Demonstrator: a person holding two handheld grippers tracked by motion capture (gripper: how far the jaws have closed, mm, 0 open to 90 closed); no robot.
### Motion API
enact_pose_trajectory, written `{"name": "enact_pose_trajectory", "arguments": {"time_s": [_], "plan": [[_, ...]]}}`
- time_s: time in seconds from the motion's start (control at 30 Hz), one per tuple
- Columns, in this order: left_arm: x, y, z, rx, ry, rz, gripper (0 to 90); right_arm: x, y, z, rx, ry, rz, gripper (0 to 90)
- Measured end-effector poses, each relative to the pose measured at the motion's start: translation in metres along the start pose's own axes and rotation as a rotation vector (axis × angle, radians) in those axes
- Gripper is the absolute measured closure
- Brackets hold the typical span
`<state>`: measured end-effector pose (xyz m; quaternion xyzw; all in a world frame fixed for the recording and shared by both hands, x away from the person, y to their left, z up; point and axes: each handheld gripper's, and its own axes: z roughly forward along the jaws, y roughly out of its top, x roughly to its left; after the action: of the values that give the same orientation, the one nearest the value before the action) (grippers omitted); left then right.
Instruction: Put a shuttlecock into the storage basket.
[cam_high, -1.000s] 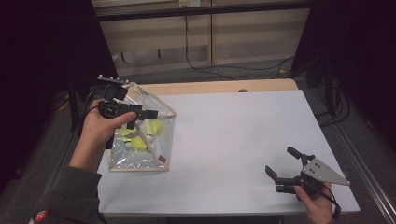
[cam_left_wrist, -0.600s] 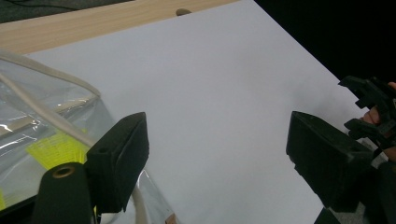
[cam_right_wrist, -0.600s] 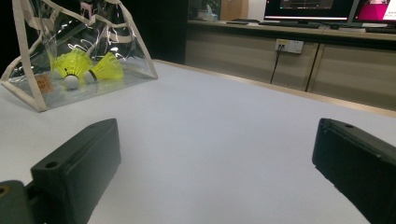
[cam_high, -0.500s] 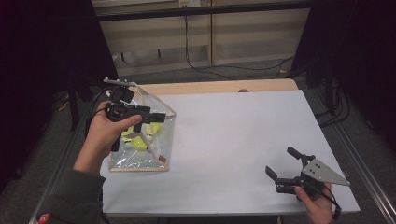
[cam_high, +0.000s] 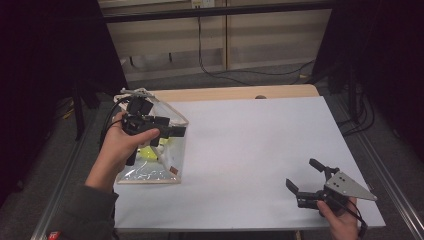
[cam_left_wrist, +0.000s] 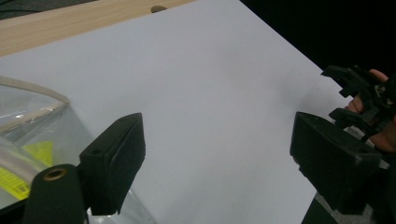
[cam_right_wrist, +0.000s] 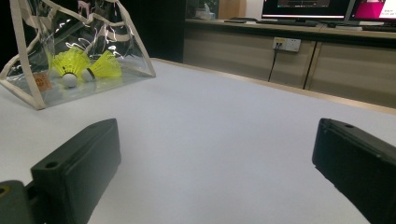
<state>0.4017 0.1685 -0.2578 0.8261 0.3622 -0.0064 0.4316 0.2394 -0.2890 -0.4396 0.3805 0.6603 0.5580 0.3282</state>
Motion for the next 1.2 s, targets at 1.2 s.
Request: {"name": "enact_pose_trajectory", "arguments": {"time_s": [1.2], "plan": [[-0.01,-0.04,0.02,-0.057,-0.081,0.08,9.8,0.001,0.001,0.0,0.002,0.004,-0.007,1.2]]}}
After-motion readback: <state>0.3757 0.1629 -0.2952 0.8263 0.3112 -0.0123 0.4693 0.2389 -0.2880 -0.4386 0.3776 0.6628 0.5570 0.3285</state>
